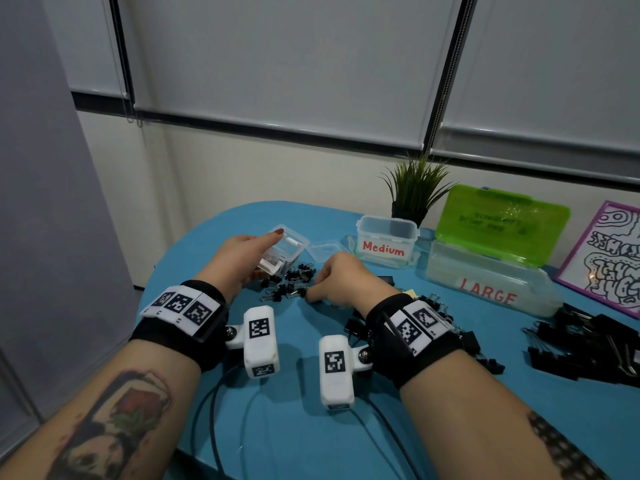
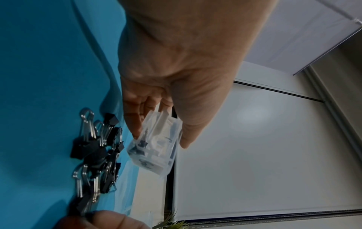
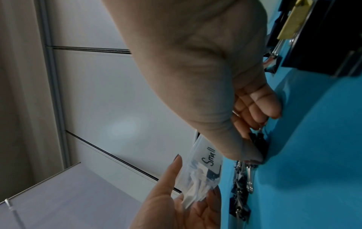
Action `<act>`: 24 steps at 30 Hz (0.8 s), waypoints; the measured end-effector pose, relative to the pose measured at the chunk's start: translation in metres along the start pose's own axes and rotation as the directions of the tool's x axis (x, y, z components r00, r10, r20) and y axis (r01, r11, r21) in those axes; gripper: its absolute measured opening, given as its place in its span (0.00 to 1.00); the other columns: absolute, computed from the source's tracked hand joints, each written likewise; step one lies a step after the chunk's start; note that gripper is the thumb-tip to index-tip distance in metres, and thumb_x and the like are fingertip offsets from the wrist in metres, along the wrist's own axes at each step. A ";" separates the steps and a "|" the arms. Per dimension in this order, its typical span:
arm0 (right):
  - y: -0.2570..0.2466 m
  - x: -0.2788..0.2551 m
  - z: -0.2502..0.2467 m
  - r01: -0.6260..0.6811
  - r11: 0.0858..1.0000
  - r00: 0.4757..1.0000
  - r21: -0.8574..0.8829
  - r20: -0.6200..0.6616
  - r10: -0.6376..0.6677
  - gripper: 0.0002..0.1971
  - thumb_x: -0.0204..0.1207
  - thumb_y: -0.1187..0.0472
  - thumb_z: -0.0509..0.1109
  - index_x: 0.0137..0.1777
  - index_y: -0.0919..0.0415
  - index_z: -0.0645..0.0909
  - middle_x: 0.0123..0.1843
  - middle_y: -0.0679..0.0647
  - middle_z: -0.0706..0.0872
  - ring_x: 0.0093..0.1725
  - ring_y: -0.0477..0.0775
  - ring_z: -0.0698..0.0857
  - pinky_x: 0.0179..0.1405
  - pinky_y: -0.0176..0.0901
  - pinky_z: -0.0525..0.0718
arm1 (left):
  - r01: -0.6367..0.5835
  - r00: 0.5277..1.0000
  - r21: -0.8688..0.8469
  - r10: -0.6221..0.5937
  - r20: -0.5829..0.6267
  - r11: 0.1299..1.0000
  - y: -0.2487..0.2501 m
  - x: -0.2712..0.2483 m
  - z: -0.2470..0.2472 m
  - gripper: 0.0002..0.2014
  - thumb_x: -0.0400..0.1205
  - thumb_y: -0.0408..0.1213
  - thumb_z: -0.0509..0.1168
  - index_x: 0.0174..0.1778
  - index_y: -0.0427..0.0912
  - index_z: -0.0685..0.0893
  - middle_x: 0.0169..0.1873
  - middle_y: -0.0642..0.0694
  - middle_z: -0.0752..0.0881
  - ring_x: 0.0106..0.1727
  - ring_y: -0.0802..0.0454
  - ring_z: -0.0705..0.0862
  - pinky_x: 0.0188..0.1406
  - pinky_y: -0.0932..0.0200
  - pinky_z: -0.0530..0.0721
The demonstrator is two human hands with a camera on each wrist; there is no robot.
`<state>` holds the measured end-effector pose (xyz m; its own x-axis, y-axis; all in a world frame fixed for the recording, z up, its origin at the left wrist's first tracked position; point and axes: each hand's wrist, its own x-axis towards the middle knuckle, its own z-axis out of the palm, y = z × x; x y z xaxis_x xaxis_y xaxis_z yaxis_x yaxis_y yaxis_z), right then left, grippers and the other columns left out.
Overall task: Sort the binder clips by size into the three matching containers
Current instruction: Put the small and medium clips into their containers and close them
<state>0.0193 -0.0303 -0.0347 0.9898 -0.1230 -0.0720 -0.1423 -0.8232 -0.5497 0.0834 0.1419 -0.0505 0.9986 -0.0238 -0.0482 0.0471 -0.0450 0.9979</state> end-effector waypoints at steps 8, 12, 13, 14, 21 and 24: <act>0.001 -0.002 -0.003 0.029 0.999 0.999 -0.022 -0.028 -0.030 0.16 0.68 0.59 0.80 0.52 0.68 0.87 0.47 0.62 0.92 0.40 0.58 0.92 0.42 0.52 0.91 | -0.001 1.000 -0.012 0.001 -0.003 1.000 -0.001 0.001 -0.002 0.24 0.76 0.55 0.75 0.55 0.37 0.85 0.42 0.39 0.92 0.35 0.47 0.89 0.32 0.56 0.84; 0.001 -0.003 -0.004 0.024 0.999 0.998 -0.030 -0.059 -0.026 0.17 0.67 0.55 0.81 0.50 0.63 0.83 0.45 0.58 0.89 0.42 0.57 0.90 0.33 0.45 0.85 | 0.008 1.000 -0.019 -0.008 0.005 1.000 -0.003 0.003 -0.002 0.25 0.74 0.56 0.76 0.54 0.37 0.86 0.45 0.38 0.93 0.38 0.45 0.90 0.35 0.54 0.85; 0.000 -0.003 -0.004 0.017 0.999 0.998 -0.033 -0.058 -0.019 0.17 0.67 0.54 0.81 0.50 0.63 0.83 0.45 0.58 0.89 0.41 0.57 0.89 0.30 0.42 0.83 | 0.010 1.000 -0.022 -0.010 0.007 1.000 -0.002 0.002 -0.002 0.24 0.74 0.56 0.76 0.53 0.37 0.86 0.45 0.38 0.93 0.37 0.45 0.89 0.35 0.54 0.85; 0.000 -0.003 -0.005 0.008 0.999 0.998 -0.035 -0.056 -0.010 0.17 0.67 0.54 0.81 0.50 0.63 0.83 0.44 0.58 0.88 0.39 0.56 0.88 0.29 0.41 0.80 | 0.011 1.000 -0.025 -0.011 0.007 1.000 -0.002 0.002 -0.002 0.24 0.75 0.55 0.76 0.52 0.37 0.86 0.44 0.37 0.92 0.37 0.45 0.89 0.34 0.54 0.85; 0.006 -0.001 -0.011 -0.065 0.991 0.997 0.117 -0.037 0.070 0.13 0.69 0.59 0.79 0.49 0.65 0.84 0.40 0.61 0.90 0.32 0.58 0.89 0.45 0.54 0.92 | 0.018 1.000 -0.028 -0.018 0.010 0.999 -0.001 0.001 -0.001 0.22 0.75 0.53 0.76 0.50 0.37 0.86 0.42 0.38 0.92 0.37 0.44 0.89 0.34 0.54 0.84; 0.013 0.002 -0.015 -0.075 0.976 0.995 0.203 -0.043 0.086 0.11 0.67 0.61 0.79 0.46 0.65 0.85 0.35 0.61 0.88 0.31 0.60 0.86 0.44 0.59 0.93 | 0.022 1.000 -0.030 -0.021 0.022 0.999 -0.001 0.000 0.000 0.21 0.76 0.52 0.76 0.51 0.35 0.86 0.41 0.38 0.92 0.36 0.45 0.89 0.35 0.53 0.86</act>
<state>0.0194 -0.0490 -0.0296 0.9727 -0.2165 -0.0833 -0.2117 -0.6818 -0.7003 0.0834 0.1421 -0.0514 0.9965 -0.0445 -0.0704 0.0698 -0.0154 0.9974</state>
